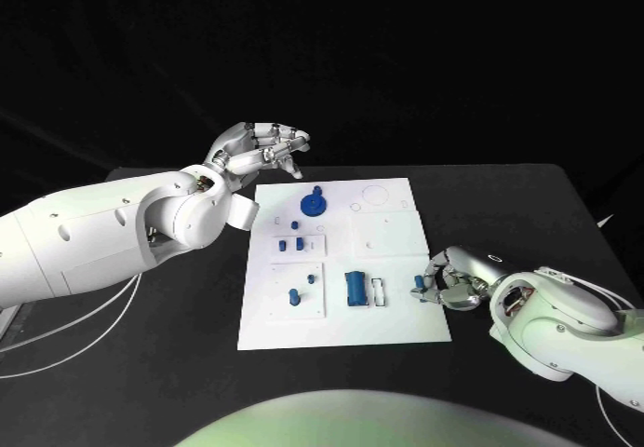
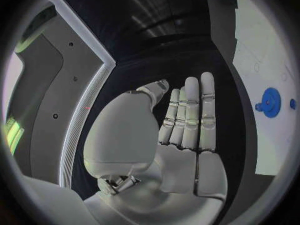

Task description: Assemble the parts on the task board

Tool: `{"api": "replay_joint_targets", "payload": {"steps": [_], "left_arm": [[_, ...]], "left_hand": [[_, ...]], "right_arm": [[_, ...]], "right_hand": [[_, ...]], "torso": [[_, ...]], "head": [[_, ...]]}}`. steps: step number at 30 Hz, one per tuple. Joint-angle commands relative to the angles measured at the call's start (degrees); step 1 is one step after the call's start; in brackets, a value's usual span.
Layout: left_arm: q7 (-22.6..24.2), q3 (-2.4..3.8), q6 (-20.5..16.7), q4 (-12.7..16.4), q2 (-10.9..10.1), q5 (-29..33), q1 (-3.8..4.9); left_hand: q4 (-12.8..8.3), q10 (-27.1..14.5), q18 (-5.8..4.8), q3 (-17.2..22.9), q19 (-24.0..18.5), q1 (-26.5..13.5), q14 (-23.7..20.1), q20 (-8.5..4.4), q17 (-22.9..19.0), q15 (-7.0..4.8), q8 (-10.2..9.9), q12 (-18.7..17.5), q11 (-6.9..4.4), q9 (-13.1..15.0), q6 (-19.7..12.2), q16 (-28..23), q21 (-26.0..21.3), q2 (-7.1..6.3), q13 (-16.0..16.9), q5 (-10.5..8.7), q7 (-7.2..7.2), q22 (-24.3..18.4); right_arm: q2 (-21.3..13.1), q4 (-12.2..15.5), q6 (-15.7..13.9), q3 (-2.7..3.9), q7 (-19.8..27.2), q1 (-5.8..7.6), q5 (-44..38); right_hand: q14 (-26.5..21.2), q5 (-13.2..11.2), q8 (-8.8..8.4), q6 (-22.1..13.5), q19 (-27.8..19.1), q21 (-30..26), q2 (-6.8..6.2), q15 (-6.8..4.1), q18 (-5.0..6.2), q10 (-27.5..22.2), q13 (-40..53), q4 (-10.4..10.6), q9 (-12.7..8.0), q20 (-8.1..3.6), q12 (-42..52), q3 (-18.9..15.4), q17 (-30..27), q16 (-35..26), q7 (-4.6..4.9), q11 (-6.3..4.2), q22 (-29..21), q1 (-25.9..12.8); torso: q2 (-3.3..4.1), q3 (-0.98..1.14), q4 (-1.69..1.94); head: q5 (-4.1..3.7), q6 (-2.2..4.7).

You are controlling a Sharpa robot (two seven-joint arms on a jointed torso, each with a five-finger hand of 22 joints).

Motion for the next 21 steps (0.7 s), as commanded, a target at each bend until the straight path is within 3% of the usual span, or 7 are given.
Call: {"api": "replay_joint_targets", "payload": {"steps": [1,4,7,10,13,17,21], "left_arm": [[0.4,0.02,0.9,0.1,0.0,0.2,0.02],[0.4,0.02,1.0,0.1,0.1,0.2,0.02],[0.3,0.02,1.0,0.1,0.1,0.2,0.02],[0.3,0.02,0.9,0.1,0.0,0.2,0.02],[0.3,0.02,0.9,0.1,0.0,0.2,0.02],[0.3,0.02,1.0,0.2,0.0,0.2,0.02],[0.3,0.02,1.0,0.2,0.0,0.2,0.02]], "left_hand": [[-0.4,-0.4,0.72,-0.1,0.0,-0.3,-0.4,0.33,0.1,-0.05,0.4,0.2,-0.16,0.0,-0.4,0.2,-0.2,0.20,0.0,0.13,-0.12,0.0],[-0.4,-0.4,0.72,-0.1,0.0,-0.3,-0.4,0.33,0.1,-0.05,0.4,0.2,-0.16,0.0,-0.4,0.2,-0.2,0.20,0.0,0.13,-0.12,0.0],[-0.4,-0.4,0.72,-0.1,0.0,-0.3,-0.4,0.33,0.1,-0.05,0.4,0.2,-0.16,0.0,-0.4,0.2,-0.2,0.20,0.0,0.13,-0.12,0.0],[-0.4,-0.4,0.72,-0.1,0.0,-0.3,-0.4,0.33,0.1,-0.05,0.4,0.2,-0.16,0.0,-0.4,0.2,-0.2,0.20,0.0,0.13,-0.12,0.0],[-0.4,-0.4,0.72,-0.1,0.0,-0.3,-0.4,0.33,0.1,-0.05,0.4,0.2,-0.16,0.0,-0.4,0.2,-0.2,0.20,0.0,0.13,-0.12,0.0],[-0.4,-0.4,0.72,-0.1,0.0,-0.2,-0.4,0.33,0.1,-0.05,0.4,0.2,-0.16,0.1,-0.5,0.2,-0.2,0.20,-0.1,0.13,-0.12,0.1],[-0.4,-0.4,0.72,-0.1,0.0,-0.2,-0.4,0.33,0.1,-0.05,0.4,0.2,-0.16,0.1,-0.5,0.2,-0.2,0.20,-0.1,0.13,-0.12,0.1]], "right_arm": [[0.3,-0.1,1.6,-0.03,-1.2,-0.15,-1.5],[0.7,-0.3,2.0,-0.05,-1.5,-0.33,-1.8],[1.0,-0.5,2.5,-0.06,-1.9,-0.58,-2.4],[1.2,-0.6,3.0,-0.06,-2.4,-0.77,-3.2],[1.4,-0.7,3.4,-0.06,-2.7,-0.88,-3.9],[1.5,-0.8,3.7,-0.07,-3.0,-0.95,-4.6],[1.6,-0.9,3.8,-0.07,-3.1,-0.98,-5.0]], "right_hand": [[3.8,0.1,0.00,0.6,3.9,-0.1,0.12,0.27,0.12,-0.1,1.5,-0.1,0.0,0.31,-0.3,-0.3,4.1,-0.1,0.00,0.19,13.2,-0.4],[3.8,0.5,0.09,0.8,3.9,0.0,0.71,0.10,0.11,0.0,1.6,-1.2,0.2,0.19,-0.3,0.3,4.2,-0.1,-0.18,0.00,13.2,2.2],[3.8,-2.6,-0.26,0.9,3.9,0.1,2.52,-0.24,0.10,-0.1,1.6,-4.3,0.0,-0.09,-0.4,4.5,4.2,-0.1,-0.56,-0.36,13.3,8.0],[3.8,0.9,-0.52,1.4,4.0,0.2,2.73,-0.62,0.07,-0.4,1.6,-8.3,-0.3,-0.48,-0.7,10.7,4.2,-0.2,-0.83,-0.66,13.3,12.6],[3.8,1.3,0.07,1.9,4.0,0.4,1.39,-0.58,0.02,-0.2,1.6,-11.7,0.3,-0.52,-0.8,17.9,4.2,-0.2,-0.96,-0.78,13.4,11.3],[3.8,1.6,1.05,1.2,4.1,0.6,1.29,-0.27,-0.03,0.0,1.6,-14.9,1.5,-0.33,-1.0,22.9,4.4,-0.2,-0.34,-0.37,13.4,9.6],[3.8,1.9,1.71,0.7,4.1,0.6,1.23,-0.11,-0.03,0.0,1.5,-16.7,2.4,-0.15,-1.1,25.2,4.4,-0.2,-0.10,-0.16,13.4,8.1]], "torso": [[0.00,-0.01,0.01],[0.03,0.00,0.02],[0.06,0.00,0.08],[0.05,-0.02,0.11],[-0.02,-0.06,0.06],[-0.02,-0.06,0.05],[-0.04,-0.06,0.03]], "head": [[-0.08,-0.01],[-0.05,-0.04],[-0.09,-0.07],[-0.08,-0.14],[-0.01,-0.25],[0.02,-0.28],[0.01,-0.26]]}}
